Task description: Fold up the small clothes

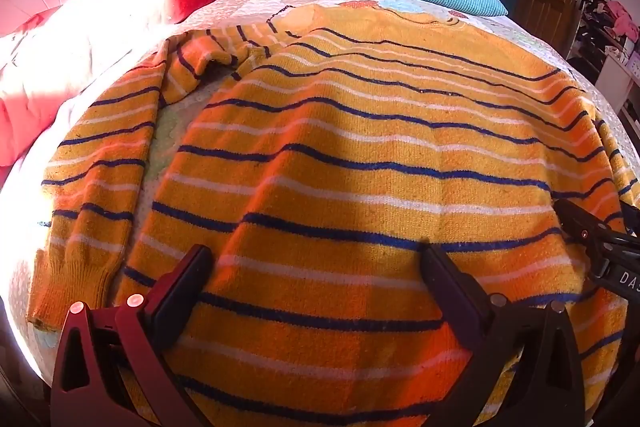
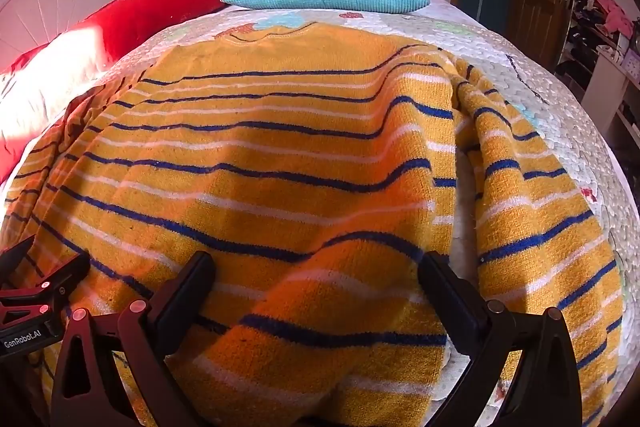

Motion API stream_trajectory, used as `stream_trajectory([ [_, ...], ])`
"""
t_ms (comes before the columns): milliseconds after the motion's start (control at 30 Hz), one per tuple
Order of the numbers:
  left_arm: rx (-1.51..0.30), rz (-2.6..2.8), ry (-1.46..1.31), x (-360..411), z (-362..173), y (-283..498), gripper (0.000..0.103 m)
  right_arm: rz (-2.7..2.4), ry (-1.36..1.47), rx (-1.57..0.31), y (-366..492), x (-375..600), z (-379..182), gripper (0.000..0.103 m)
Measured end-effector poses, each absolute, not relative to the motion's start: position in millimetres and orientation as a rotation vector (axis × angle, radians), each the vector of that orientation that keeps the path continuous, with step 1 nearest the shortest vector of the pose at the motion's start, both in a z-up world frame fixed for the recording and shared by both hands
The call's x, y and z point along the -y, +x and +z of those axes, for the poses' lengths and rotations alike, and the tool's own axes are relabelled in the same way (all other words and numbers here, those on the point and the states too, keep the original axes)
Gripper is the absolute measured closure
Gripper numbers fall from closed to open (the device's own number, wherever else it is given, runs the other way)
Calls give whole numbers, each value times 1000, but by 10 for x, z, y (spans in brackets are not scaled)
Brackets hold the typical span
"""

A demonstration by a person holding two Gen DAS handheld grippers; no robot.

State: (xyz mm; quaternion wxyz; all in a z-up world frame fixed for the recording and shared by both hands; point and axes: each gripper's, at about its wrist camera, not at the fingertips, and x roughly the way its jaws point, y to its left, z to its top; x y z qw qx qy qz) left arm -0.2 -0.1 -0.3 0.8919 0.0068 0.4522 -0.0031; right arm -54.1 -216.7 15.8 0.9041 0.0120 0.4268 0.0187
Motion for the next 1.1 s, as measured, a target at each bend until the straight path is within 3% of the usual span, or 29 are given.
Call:
stream_trajectory([
  [567,-928,28,44,62,78,-79,0,72,29,-912,-565,2230,162,0],
  [767,-968,-26,-102,-72,394,-429,0,200,198,-961,-560,2466,194,0],
  [900,-939,-87,-179,-244,690,-593,0,183,102,-945,-632,2327,198,0],
  [1000,-926,-93,-192,-389,875,-627,0,134,40,-975,-719,2270,392,18],
  [1100,-925,-66,-187,-577,977,-677,0,124,64,-905,-974,2369,682,13],
])
